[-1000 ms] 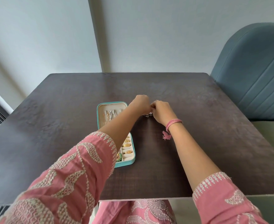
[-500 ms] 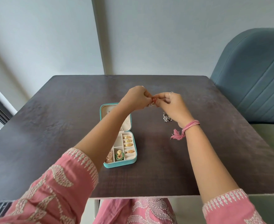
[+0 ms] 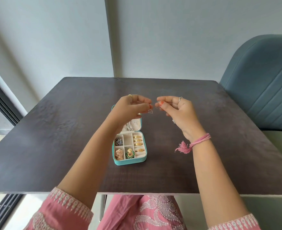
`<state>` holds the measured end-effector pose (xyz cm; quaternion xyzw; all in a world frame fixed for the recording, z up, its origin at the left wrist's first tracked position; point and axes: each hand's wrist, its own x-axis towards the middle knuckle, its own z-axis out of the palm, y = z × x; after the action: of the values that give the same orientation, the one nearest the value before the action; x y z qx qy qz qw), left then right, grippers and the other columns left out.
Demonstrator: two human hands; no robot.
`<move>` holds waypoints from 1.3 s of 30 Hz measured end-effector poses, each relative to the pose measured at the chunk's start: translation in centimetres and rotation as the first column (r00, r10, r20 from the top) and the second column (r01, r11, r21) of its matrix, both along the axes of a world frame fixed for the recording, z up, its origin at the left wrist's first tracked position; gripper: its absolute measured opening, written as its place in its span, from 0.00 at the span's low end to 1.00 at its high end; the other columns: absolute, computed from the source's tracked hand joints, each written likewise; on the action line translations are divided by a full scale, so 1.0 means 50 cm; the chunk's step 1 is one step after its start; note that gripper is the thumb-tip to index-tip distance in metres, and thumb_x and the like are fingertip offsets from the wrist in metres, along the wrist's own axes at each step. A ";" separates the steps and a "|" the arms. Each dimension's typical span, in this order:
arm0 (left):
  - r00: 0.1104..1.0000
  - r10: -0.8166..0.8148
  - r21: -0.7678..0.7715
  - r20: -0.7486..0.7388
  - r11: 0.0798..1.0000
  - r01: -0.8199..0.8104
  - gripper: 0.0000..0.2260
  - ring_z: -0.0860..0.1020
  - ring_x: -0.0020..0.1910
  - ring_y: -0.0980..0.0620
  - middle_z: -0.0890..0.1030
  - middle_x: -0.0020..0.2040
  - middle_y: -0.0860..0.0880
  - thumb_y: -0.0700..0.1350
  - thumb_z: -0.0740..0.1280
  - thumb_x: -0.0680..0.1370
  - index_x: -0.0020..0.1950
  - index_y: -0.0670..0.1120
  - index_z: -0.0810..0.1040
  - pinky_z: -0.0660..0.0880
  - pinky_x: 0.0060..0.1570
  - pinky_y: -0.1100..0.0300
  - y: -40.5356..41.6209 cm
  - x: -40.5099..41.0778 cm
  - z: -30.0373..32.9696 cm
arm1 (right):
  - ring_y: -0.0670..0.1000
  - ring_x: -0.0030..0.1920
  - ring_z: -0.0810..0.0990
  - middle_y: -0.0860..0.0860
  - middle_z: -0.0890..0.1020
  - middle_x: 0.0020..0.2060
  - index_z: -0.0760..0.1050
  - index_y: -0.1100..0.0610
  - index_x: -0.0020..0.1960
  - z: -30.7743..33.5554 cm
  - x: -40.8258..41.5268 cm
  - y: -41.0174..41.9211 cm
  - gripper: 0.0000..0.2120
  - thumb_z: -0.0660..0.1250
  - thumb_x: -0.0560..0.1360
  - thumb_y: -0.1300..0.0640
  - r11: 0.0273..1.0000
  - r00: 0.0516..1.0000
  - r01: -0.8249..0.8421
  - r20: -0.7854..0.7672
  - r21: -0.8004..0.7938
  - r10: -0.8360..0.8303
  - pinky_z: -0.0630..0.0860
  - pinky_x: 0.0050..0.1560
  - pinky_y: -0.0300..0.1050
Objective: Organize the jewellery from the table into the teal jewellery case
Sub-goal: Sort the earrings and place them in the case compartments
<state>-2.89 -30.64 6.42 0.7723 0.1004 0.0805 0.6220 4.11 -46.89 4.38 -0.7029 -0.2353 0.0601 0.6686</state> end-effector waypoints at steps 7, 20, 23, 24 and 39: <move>1.000 0.012 -0.071 -0.008 0.997 -0.013 0.04 0.80 0.40 0.58 0.85 0.39 0.52 0.40 0.70 0.75 0.45 0.48 0.84 0.73 0.46 0.60 0.023 -0.037 -0.013 | 0.40 0.42 0.81 0.48 0.86 0.43 0.81 0.53 0.50 -0.004 -0.034 0.016 0.06 0.67 0.76 0.60 0.998 0.993 0.017 -0.118 0.054 -0.010 0.71 0.38 0.31; 0.982 0.138 0.329 -0.132 0.940 -0.088 0.05 0.82 0.44 0.50 0.85 0.43 0.53 0.43 0.74 0.71 0.45 0.52 0.85 0.77 0.49 0.55 0.057 -0.066 -0.052 | 0.38 0.40 0.81 0.52 0.86 0.45 0.81 0.60 0.54 -0.028 -0.061 0.034 0.09 0.68 0.75 0.61 0.999 0.989 -0.001 -0.145 0.055 0.009 0.72 0.37 0.27; 0.964 0.161 0.458 -0.211 0.888 -0.048 0.06 0.81 0.44 0.54 0.85 0.45 0.52 0.45 0.74 0.71 0.47 0.51 0.85 0.78 0.48 0.59 0.060 -0.066 -0.076 | 0.39 0.42 0.81 0.48 0.86 0.44 0.81 0.56 0.54 -0.040 -0.063 0.037 0.08 0.69 0.75 0.58 1.000 0.986 -0.001 -0.165 0.024 0.005 0.72 0.37 0.28; 0.958 0.172 0.486 -0.229 0.873 -0.041 0.05 0.80 0.42 0.56 0.84 0.44 0.53 0.45 0.73 0.71 0.47 0.51 0.85 0.77 0.43 0.62 0.059 -0.065 -0.082 | 0.39 0.42 0.81 0.48 0.86 0.44 0.82 0.55 0.54 -0.044 -0.064 0.038 0.08 0.69 0.75 0.58 1.000 0.985 -0.002 -0.174 0.016 0.005 0.72 0.38 0.29; 0.895 0.251 0.720 -0.369 0.686 0.104 0.06 0.82 0.36 0.49 0.82 0.38 0.48 0.41 0.69 0.70 0.44 0.45 0.83 0.82 0.42 0.53 0.039 -0.035 -0.123 | 0.37 0.38 0.81 0.52 0.85 0.44 0.81 0.60 0.54 -0.076 -0.065 0.057 0.08 0.68 0.75 0.63 0.995 0.987 -0.066 -0.154 -0.069 0.055 0.71 0.37 0.25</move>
<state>-4.65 -28.69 0.26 0.9465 0.2296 -0.0372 0.2235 0.85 -44.05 0.58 -0.7132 -0.2025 0.1424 0.6558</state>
